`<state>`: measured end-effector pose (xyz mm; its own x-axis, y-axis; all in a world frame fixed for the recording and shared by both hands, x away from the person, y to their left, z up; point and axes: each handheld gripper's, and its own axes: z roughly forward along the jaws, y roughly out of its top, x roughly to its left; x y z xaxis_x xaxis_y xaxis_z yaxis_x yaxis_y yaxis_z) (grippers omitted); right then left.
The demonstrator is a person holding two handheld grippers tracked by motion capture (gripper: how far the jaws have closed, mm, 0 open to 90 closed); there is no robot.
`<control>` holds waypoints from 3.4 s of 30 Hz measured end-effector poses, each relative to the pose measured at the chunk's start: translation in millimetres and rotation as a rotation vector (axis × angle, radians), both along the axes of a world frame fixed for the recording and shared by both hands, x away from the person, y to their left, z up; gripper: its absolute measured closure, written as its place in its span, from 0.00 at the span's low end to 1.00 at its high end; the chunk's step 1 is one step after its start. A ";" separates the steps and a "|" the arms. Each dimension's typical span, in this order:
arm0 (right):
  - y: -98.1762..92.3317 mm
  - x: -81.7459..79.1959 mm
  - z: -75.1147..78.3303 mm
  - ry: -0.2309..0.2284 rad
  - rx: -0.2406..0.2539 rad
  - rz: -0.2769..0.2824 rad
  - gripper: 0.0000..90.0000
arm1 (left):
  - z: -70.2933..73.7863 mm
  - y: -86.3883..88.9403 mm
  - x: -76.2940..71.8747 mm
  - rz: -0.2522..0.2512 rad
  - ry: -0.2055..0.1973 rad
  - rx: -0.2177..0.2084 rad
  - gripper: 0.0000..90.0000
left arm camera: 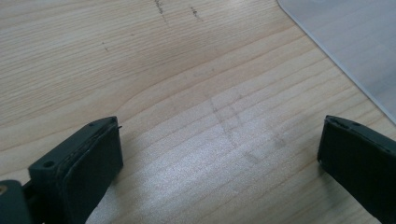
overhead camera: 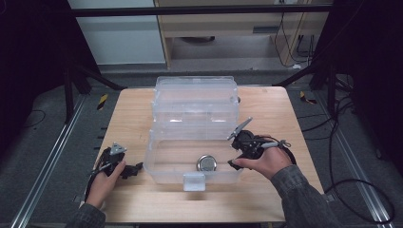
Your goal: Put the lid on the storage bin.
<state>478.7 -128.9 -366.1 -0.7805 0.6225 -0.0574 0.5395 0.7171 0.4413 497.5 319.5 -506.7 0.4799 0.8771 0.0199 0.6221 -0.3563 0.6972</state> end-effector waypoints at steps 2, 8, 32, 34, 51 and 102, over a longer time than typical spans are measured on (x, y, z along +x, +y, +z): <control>-1.0 -0.5 1.1 0.000 0.000 -0.001 0.40 | 0.0 0.0 0.0 0.000 0.000 0.000 0.00; -3.0 0.0 4.7 -0.011 -0.007 0.009 0.45 | 0.1 0.0 0.0 -0.002 0.001 0.000 0.00; -24.5 14.5 31.0 -0.117 -0.035 0.030 0.63 | 64.8 -4.0 -15.3 -0.175 -0.142 -0.023 0.04; -27.0 17.5 35.1 -0.130 -0.031 0.031 0.63 | 76.2 -5.9 -18.2 -0.208 -0.156 -0.014 0.04; -18.7 37.2 72.4 -0.237 -0.060 0.095 0.49 | 124.0 -36.8 -34.6 -0.412 -0.154 0.038 0.04; 32.9 109.6 71.0 -0.302 -0.117 0.236 0.63 | 100.4 -124.9 -41.3 -0.699 -0.013 0.111 0.23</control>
